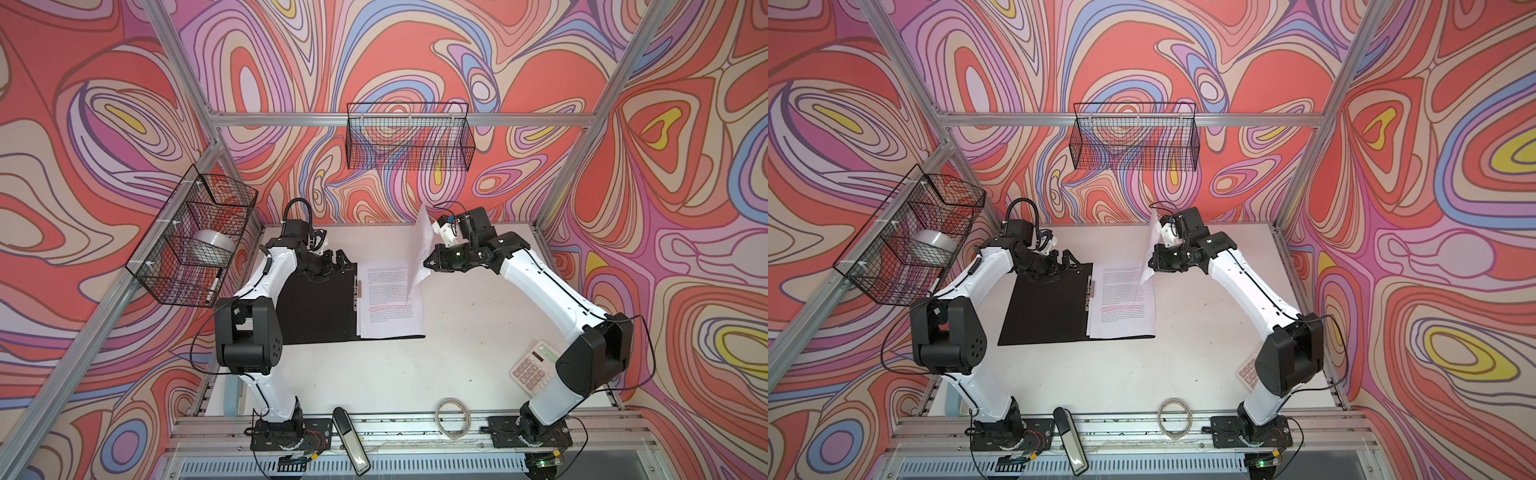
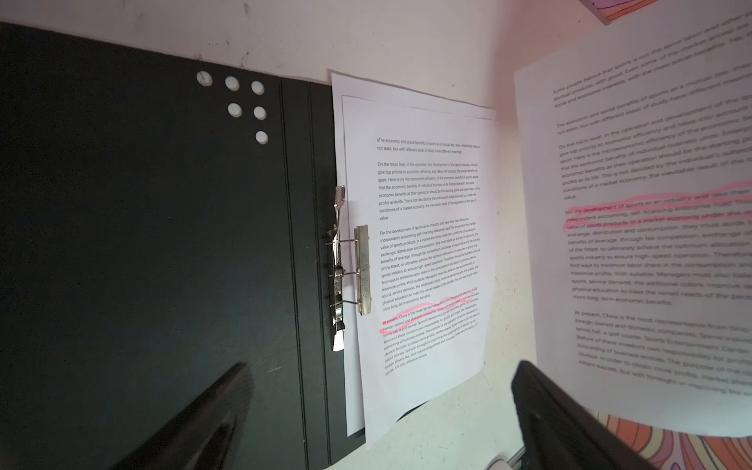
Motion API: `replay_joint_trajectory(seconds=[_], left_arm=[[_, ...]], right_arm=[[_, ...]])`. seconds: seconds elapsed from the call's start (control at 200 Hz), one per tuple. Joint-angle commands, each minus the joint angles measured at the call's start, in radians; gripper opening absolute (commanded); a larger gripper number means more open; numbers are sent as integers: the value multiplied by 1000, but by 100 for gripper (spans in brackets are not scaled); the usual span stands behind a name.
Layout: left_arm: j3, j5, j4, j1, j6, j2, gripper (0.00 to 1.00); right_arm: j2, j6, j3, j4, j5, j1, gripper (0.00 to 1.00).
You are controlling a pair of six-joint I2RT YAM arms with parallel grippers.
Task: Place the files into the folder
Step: 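Lift the highlighted sheet with the right gripper and lay it onto the folder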
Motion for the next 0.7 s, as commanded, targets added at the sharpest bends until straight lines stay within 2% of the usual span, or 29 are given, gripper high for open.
replay_joint_trajectory(seconds=[0.0, 0.24, 0.406, 0.536, 0.696], left_arm=[[22, 16, -5, 5, -12, 12, 100], [23, 28, -5, 6, -10, 12, 100], [21, 39, 4, 7, -23, 18, 100], [23, 47, -2, 7, -22, 31, 100], [30, 52, -7, 7, -15, 44, 100]], right_arm=[[-20, 99, -80, 106, -2, 26, 3], [-75, 265, -327, 355, 61, 60, 6], [-85, 350, -415, 428, 120, 74, 6], [-74, 397, -430, 417, 162, 84, 8], [-37, 398, -416, 374, 187, 116, 13]])
